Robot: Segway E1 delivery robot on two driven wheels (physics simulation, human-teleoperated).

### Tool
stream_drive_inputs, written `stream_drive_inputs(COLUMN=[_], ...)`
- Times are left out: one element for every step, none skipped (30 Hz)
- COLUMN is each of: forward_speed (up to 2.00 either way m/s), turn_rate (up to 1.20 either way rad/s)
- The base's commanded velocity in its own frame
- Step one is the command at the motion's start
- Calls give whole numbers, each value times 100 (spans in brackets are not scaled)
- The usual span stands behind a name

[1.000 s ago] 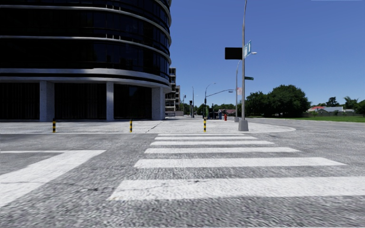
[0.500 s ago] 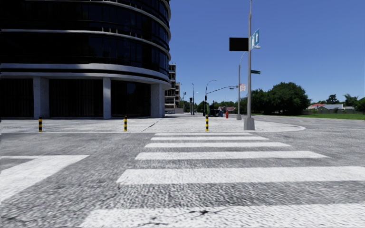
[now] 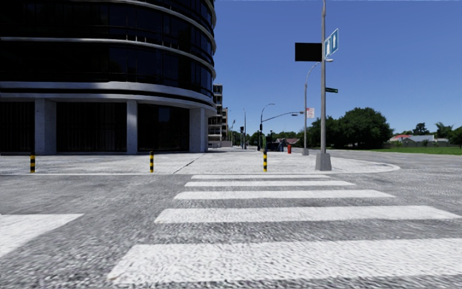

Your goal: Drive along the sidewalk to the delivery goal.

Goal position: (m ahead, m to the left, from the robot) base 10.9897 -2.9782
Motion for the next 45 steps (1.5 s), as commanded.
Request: stream_drive_inputs(forward_speed=[131, 131, 131, 131, 131, 131, 131, 131, 131, 131, 131, 133, 194, 198, 198, 198, 199, 199, 199, 199, 199, 199, 199, 199, 199, 199, 199, 199, 199, 199, 199, 199, 199, 199, 199, 199, 199, 199, 199, 199, 199, 199, 199, 199, 199], turn_rate=[0, 0, 0, 0, 0, 0, 0, 0, 0, 0, 0, 0, 0, 0, 0, 0, 0, 0, 0, 0, 0, 0, 0, 0, 0, 0, 0, 0, 0, 0, 0, 0, 0, 0, 0, 0, 0, 0, 0, 0, 0, 0, 0, 0, 0])
